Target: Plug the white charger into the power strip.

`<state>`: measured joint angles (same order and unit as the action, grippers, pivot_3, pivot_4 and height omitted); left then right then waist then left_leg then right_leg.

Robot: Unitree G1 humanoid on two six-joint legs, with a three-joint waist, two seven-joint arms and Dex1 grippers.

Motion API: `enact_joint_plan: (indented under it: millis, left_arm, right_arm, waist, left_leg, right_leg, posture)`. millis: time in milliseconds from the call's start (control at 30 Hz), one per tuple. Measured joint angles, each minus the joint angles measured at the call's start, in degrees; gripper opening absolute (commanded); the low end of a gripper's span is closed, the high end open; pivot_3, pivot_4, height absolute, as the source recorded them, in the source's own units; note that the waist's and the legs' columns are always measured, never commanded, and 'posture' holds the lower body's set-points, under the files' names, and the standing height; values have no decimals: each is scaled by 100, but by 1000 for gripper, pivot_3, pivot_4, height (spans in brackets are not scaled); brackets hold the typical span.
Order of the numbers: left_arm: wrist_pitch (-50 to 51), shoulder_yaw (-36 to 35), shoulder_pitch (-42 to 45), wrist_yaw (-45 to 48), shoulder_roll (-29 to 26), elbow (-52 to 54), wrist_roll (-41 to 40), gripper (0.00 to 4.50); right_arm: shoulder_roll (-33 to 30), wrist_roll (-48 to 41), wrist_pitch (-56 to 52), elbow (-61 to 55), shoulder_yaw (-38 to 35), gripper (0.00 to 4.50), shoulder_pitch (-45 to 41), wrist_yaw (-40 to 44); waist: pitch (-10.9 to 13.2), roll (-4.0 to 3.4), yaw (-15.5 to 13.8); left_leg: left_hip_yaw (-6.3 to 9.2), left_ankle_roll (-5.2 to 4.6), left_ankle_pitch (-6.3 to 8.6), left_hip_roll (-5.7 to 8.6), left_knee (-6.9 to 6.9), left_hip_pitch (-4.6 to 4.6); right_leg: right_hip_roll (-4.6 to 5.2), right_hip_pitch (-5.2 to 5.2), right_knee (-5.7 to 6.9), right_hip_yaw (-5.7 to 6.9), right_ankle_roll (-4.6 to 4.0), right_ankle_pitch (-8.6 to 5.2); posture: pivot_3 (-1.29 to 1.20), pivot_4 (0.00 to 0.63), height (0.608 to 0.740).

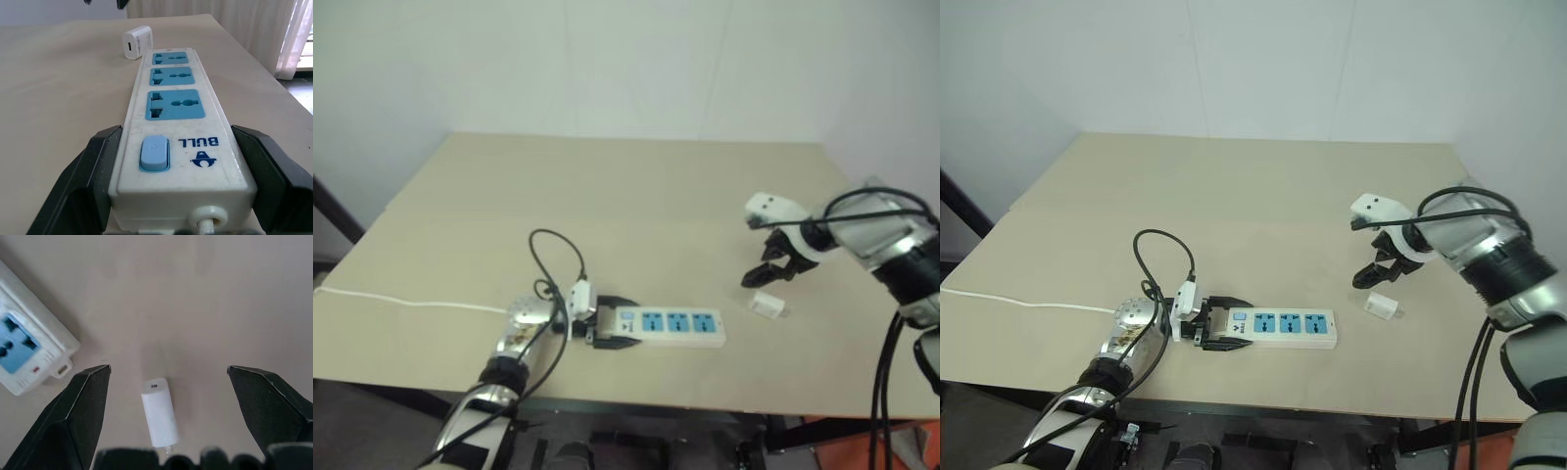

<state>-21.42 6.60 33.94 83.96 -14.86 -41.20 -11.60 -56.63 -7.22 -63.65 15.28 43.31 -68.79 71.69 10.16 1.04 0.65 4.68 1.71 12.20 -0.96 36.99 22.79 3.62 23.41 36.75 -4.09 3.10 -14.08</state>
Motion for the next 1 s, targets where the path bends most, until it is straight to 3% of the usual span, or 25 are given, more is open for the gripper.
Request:
enact_joint_plan:
  millis: [333, 900, 1000]
  left_arm:
    - [31, 0, -51, -26, -19, 90, -2, 3270]
    - [123, 22, -179, -189, -67, 294, 1, 3270]
    - [150, 25, -180, -204, -71, 298, 1, 3270]
  right_arm:
    - [387, 947, 725, 878, 543, 4500, -97, 951]
    - [894, 1433, 827, 1121, 303, 4500, 552, 901]
    - [951, 1519, 882, 1245, 240, 3940, 553, 886]
  waist:
    - [-1, -4, 11]
    - [-3, -8, 16]
    - [-3, -8, 16]
  left_leg:
    - [0, 0, 0, 1, 0, 1]
    - [1, 0, 0, 2, 4, -1]
    - [0, 0, 0, 2, 5, -4]
  right_leg:
    - [0, 5, 6, 0, -6, 4]
    - [0, 3, 13, 0, -23, 14]
    - [0, 0, 13, 0, -22, 14]
  posture:
    - [0, 150, 740]
    - [0, 150, 740]
    - [0, 150, 740]
